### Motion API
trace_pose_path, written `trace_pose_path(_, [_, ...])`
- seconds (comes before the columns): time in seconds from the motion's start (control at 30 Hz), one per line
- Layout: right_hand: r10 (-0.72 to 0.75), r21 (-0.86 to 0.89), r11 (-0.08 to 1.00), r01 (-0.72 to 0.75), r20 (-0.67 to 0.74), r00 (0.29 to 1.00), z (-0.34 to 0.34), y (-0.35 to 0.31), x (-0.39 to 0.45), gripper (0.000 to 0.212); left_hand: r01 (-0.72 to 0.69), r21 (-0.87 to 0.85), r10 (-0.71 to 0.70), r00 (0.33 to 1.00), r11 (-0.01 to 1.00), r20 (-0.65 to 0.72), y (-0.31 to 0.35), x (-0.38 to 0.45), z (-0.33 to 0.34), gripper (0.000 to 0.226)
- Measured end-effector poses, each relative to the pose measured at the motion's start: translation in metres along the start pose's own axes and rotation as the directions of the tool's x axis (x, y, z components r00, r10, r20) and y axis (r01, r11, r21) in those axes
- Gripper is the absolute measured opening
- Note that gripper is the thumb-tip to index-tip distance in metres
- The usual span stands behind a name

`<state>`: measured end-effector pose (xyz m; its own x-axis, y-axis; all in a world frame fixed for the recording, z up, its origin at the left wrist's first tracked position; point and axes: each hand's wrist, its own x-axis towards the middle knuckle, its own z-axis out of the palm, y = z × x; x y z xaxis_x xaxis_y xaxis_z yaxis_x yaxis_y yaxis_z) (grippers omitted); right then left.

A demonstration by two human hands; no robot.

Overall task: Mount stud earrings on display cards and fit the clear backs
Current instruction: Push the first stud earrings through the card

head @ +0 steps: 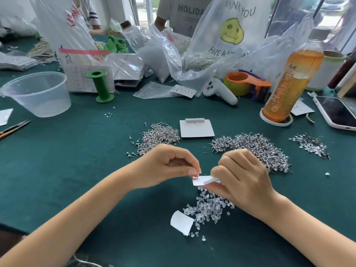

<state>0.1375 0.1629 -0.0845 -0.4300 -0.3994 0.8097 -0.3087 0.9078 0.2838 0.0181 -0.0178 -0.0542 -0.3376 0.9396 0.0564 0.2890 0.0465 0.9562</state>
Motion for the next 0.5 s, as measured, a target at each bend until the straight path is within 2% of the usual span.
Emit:
trace_pose_path(0.23, [-0.003,-0.016,1.0,0.003,0.01,1.0,0.0002,0.0,0.0003,0.037,0.005,0.009,-0.005,1.0,1.0,-0.002,0.0008,-0.001,-0.0009,0.008])
trace_pose_path(0.5, [-0.027,-0.048,0.998,0.028,0.029,0.999,0.0004,0.0002,0.0005,0.046,0.018,0.054,-0.018,1.0,0.998,0.011,0.0013,-0.0012,0.0003,0.013])
